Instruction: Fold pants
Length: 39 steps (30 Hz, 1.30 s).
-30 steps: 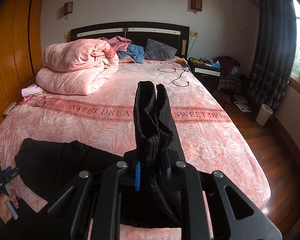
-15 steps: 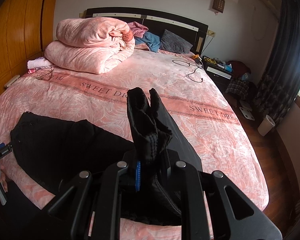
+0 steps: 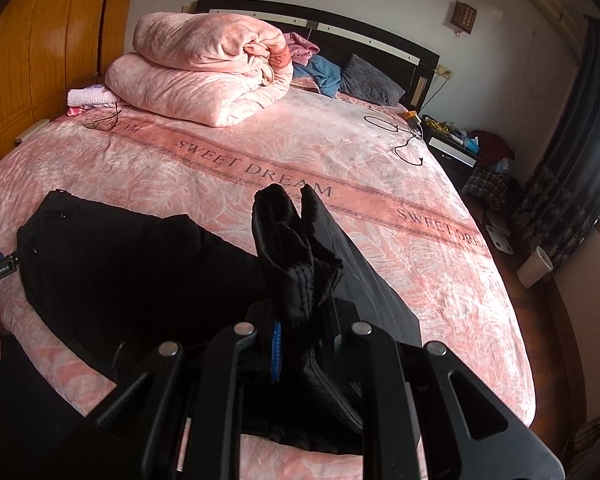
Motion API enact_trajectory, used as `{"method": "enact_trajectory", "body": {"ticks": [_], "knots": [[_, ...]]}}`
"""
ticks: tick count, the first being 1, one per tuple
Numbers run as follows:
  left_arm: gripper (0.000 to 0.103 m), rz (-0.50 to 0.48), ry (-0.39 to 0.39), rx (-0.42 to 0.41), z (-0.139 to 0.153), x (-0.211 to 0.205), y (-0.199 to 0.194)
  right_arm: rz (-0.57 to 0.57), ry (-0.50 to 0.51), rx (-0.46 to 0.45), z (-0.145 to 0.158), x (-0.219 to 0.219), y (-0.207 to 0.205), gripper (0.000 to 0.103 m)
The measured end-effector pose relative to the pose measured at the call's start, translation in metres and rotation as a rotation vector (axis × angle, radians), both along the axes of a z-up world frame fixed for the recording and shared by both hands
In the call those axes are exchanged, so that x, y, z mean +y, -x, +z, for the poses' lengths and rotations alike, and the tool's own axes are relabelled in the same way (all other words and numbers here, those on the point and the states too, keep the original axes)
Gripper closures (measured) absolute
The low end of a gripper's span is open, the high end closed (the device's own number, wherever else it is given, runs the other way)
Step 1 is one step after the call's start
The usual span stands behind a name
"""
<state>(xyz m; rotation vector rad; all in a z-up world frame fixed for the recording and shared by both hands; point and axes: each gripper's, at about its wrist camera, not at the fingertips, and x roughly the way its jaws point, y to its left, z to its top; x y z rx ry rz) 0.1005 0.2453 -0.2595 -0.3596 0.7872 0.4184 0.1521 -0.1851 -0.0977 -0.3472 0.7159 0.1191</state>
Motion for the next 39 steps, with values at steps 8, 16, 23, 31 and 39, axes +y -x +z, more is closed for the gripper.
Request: {"method": "enact_trajectory", "body": {"ticks": [8, 16, 23, 31, 39], "knots": [[0.016, 0.005, 0.025, -0.004, -0.002, 0.003, -0.001, 0.044, 0.066, 0.028, -0.025, 0.027, -0.003, 0.089], [0.016, 0.009, 0.078, 0.000, -0.008, 0.011, -0.001, 0.078, 0.162, 0.042, -0.054, 0.054, -0.001, 0.089], [0.016, -0.003, 0.093, 0.008, -0.011, 0.014, -0.002, 0.108, 0.293, 0.017, -0.080, 0.079, 0.006, 0.089], [0.016, -0.027, 0.094, 0.017, -0.011, 0.014, -0.004, 0.184, 0.549, -0.012, -0.145, 0.115, 0.028, 0.089], [0.016, -0.024, 0.104, 0.013, -0.012, 0.016, -0.002, 0.236, 0.634, -0.009, -0.182, 0.123, 0.033, 0.085]]}}
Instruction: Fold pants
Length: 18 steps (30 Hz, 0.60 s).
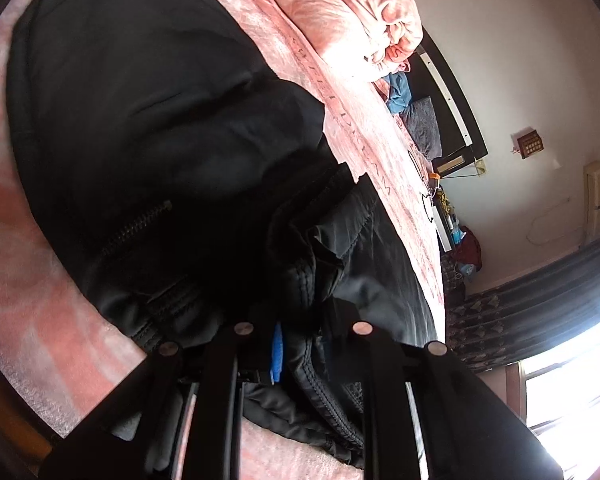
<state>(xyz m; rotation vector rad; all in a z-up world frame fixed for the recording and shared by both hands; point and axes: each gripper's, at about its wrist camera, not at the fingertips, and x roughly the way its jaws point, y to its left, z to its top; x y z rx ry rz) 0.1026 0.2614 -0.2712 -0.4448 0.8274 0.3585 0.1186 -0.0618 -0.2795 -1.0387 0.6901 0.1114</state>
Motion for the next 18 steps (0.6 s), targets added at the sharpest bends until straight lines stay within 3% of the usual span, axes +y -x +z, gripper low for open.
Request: {"method": "enact_trajectory", "body": {"ticks": [4, 5, 7, 10, 12, 13, 15, 18], "knots": [[0.016, -0.001, 0.012, 0.004, -0.001, 0.002, 0.001, 0.030, -0.052, 0.033, 0.009, -0.003, 0.010, 0.061], [0.016, 0.000, 0.015, 0.005, -0.002, 0.002, 0.001, 0.040, -0.085, 0.053, 0.017, -0.006, 0.013, 0.049], [0.016, -0.001, 0.024, 0.007, -0.003, 0.003, 0.001, 0.043, -0.216, 0.126, 0.042, -0.016, 0.014, 0.037], [0.015, 0.002, 0.036, 0.005, -0.004, 0.005, 0.002, -0.016, -0.509, 0.253, 0.086, -0.045, 0.003, 0.037], [0.015, 0.002, 0.042, 0.005, -0.004, 0.006, 0.003, -0.111, -0.644, 0.300, 0.102, -0.068, -0.019, 0.038], [0.015, 0.001, 0.045, 0.006, -0.005, 0.006, 0.002, -0.169, -0.699, 0.322, 0.105, -0.079, -0.032, 0.048], [0.015, -0.001, 0.049, 0.009, -0.005, 0.006, 0.002, -0.263, -0.720, 0.326, 0.100, -0.092, -0.053, 0.054], [0.014, 0.000, 0.056, 0.010, -0.006, 0.006, 0.003, -0.286, -0.643, 0.386, 0.075, -0.090, -0.070, 0.055]]}}
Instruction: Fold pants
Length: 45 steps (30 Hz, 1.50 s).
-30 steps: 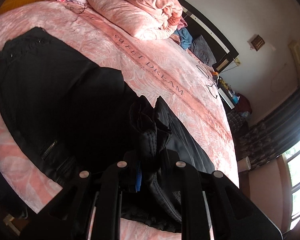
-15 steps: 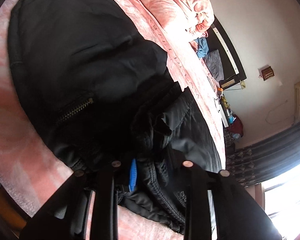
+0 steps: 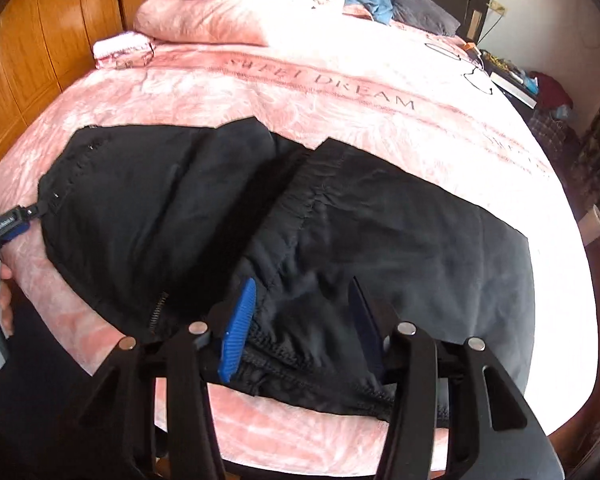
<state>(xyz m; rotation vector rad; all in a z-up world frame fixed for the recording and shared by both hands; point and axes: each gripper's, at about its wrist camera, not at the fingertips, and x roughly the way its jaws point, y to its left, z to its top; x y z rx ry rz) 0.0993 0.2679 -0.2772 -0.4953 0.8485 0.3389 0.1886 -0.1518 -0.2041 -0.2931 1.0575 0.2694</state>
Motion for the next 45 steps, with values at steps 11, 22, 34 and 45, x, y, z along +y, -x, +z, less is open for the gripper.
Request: {"method": "enact_trajectory", "body": {"ticks": [11, 22, 34, 45], "knots": [[0.012, 0.045, 0.087, 0.002, 0.001, 0.015, 0.004, 0.169, -0.009, 0.154, 0.012, 0.004, -0.014, 0.050], [0.011, 0.185, 0.558, -0.058, -0.021, 0.059, 0.004, 0.607, -0.272, 0.637, 0.055, 0.160, -0.158, 0.015], [0.012, 0.230, 0.821, -0.119, -0.044, 0.070, -0.016, 0.887, -0.103, 0.928, -0.045, 0.359, -0.202, 0.015], [0.011, 0.261, 0.833, -0.119, -0.057, 0.069, -0.013, 0.982, -0.034, 1.019, -0.092, 0.410, -0.193, 0.014]]}}
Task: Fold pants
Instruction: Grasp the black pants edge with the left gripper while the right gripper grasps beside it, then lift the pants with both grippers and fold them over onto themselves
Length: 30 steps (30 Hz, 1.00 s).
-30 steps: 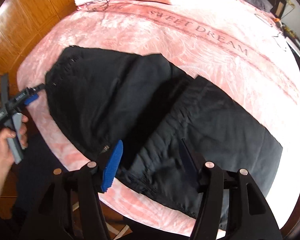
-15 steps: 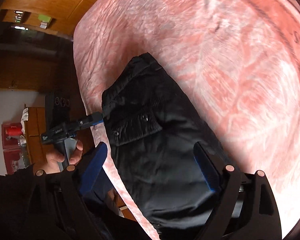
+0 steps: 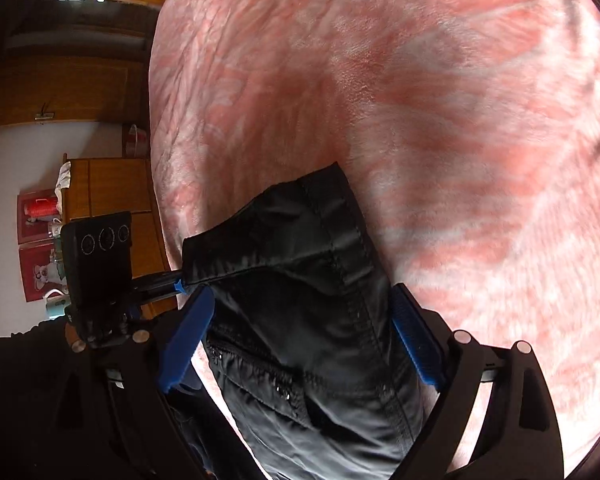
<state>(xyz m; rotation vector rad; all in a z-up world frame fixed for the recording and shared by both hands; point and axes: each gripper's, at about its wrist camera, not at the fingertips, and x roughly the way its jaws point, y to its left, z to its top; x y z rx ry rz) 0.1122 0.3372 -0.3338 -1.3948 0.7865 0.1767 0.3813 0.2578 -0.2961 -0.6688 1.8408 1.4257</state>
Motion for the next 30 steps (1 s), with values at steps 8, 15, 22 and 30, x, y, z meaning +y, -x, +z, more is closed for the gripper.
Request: {"method": "enact_trajectory", "body": {"ticks": [8, 15, 22, 30], "knots": [[0.064, 0.026, -0.054, 0.101, 0.006, -0.005, 0.003, 0.010, -0.015, -0.096, 0.011, -0.007, 0.008, 0.064], [0.073, -0.016, -0.173, 0.050, 0.056, -0.019, 0.005, 0.001, -0.102, -0.168, 0.066, -0.033, 0.017, 0.080], [0.073, -0.096, -0.334, -0.016, 0.128, -0.049, -0.001, -0.027, -0.204, -0.259, 0.146, -0.076, 0.028, 0.080], [0.073, -0.208, -0.518, -0.103, 0.208, -0.103, -0.006, -0.085, -0.292, -0.352, 0.225, -0.144, 0.039, 0.080]]}}
